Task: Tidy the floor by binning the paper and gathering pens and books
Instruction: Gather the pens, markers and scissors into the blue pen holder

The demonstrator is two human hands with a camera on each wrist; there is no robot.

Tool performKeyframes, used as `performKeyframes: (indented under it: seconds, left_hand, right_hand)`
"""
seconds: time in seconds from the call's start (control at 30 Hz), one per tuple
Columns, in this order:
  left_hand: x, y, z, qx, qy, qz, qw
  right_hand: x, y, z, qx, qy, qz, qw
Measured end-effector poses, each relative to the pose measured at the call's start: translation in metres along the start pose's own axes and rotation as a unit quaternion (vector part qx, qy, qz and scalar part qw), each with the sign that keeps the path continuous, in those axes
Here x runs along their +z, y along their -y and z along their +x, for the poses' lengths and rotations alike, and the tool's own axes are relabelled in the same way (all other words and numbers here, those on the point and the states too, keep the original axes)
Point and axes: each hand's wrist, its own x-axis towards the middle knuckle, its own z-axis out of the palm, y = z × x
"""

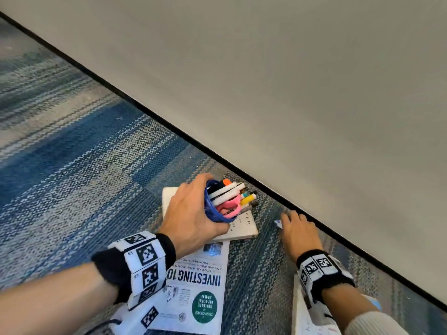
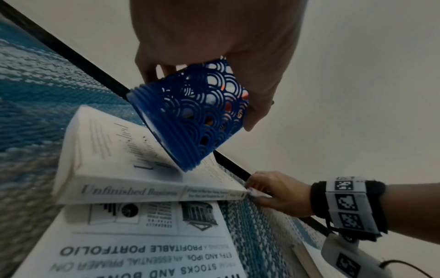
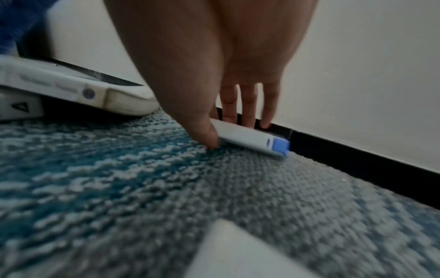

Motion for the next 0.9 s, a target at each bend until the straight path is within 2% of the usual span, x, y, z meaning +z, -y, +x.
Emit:
performKeyframes:
  seconds: [0.07, 0.13, 0.17, 0.23, 0.3, 0.37, 0.43, 0.53, 0.6, 0.7, 0.8, 0.9]
  left_hand:
    - [0.003, -0.006, -0.001, 0.017, 0.022, 0.012, 1.0]
    - [0.009, -0.015, -0.002, 0.026, 0.04, 0.02, 0.999]
    - [0.011, -0.021, -0.002, 0.03, 0.048, 0.024, 0.998]
    - [0.019, -0.04, -0.004, 0.044, 0.068, 0.033, 0.996]
    - [0.028, -0.062, -0.01, 0.073, 0.094, 0.038, 0.992]
    - [0.038, -0.087, -0.019, 0.11, 0.13, 0.038, 0.985]
    - [0.045, -0.103, -0.027, 0.138, 0.162, 0.018, 0.977]
    - [0.059, -0.139, -0.042, 0.163, 0.188, -0.043, 0.967]
    - [0.062, -0.165, -0.047, 0.172, 0.192, -0.052, 0.965]
    - [0.069, -0.209, -0.054, 0.231, 0.217, -0.035, 0.948]
    - [0.076, -0.249, -0.058, 0.28, 0.241, -0.012, 0.929]
    - [0.084, -0.283, -0.065, 0.292, 0.256, -0.009, 0.921]
  right_hand:
    - [-0.01, -0.009, -0.008, 0.016, -0.05, 0.134, 0.99]
    - [-0.032, -0.017, -0.026, 0.0, -0.162, 0.276, 0.947]
    - [-0.05, -0.019, -0.038, -0.022, -0.215, 0.305, 0.928]
    - [-0.087, -0.021, -0.067, -0.08, -0.263, 0.309, 0.911]
    - [-0.117, -0.02, -0.093, -0.139, -0.242, 0.262, 0.924]
    - [-0.13, -0.024, -0.109, -0.197, -0.181, 0.229, 0.936]
    - [-0.14, -0.03, -0.119, -0.232, -0.145, 0.266, 0.924]
    - [-0.157, -0.063, -0.154, -0.174, -0.182, 0.359, 0.899]
    - [-0.163, -0.096, -0.18, -0.094, -0.215, 0.395, 0.888]
    - [-0.159, -0.149, -0.236, 0.049, -0.228, 0.414, 0.88]
    - [-0.131, -0.176, -0.286, 0.143, -0.163, 0.465, 0.859]
    - [-0.102, -0.169, -0.318, 0.147, -0.092, 0.516, 0.839]
